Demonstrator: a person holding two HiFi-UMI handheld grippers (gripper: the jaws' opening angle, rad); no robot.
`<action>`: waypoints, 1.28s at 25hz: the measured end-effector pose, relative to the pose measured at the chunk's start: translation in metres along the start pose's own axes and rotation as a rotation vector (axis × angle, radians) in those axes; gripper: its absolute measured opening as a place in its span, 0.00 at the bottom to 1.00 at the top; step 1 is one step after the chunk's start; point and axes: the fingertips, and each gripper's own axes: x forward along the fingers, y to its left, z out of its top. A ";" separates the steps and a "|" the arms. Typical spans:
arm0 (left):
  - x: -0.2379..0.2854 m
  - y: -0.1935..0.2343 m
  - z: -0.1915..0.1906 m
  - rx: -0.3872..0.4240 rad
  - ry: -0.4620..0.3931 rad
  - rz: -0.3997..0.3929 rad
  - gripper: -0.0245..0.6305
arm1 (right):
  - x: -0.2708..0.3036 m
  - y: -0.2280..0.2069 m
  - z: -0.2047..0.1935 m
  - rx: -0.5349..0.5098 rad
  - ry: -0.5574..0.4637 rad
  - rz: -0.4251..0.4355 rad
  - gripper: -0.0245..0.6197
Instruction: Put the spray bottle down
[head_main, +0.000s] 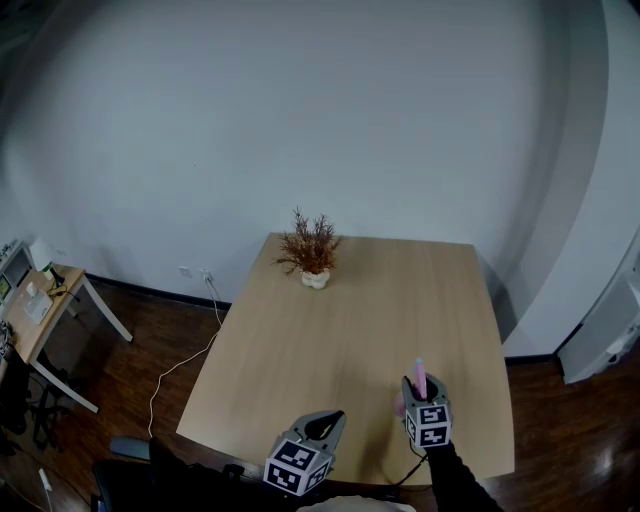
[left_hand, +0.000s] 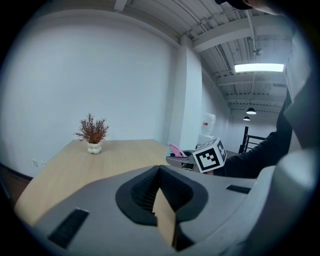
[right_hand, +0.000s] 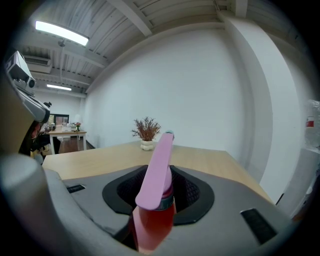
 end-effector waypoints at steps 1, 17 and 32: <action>0.000 0.000 0.000 0.000 0.000 0.000 0.03 | 0.000 0.002 -0.001 0.005 0.003 0.009 0.24; 0.009 -0.003 -0.001 -0.003 0.001 -0.020 0.03 | -0.045 0.001 -0.003 0.058 -0.027 0.030 0.45; 0.018 -0.012 0.003 -0.003 -0.005 -0.060 0.03 | -0.120 0.006 0.039 0.103 -0.114 0.034 0.00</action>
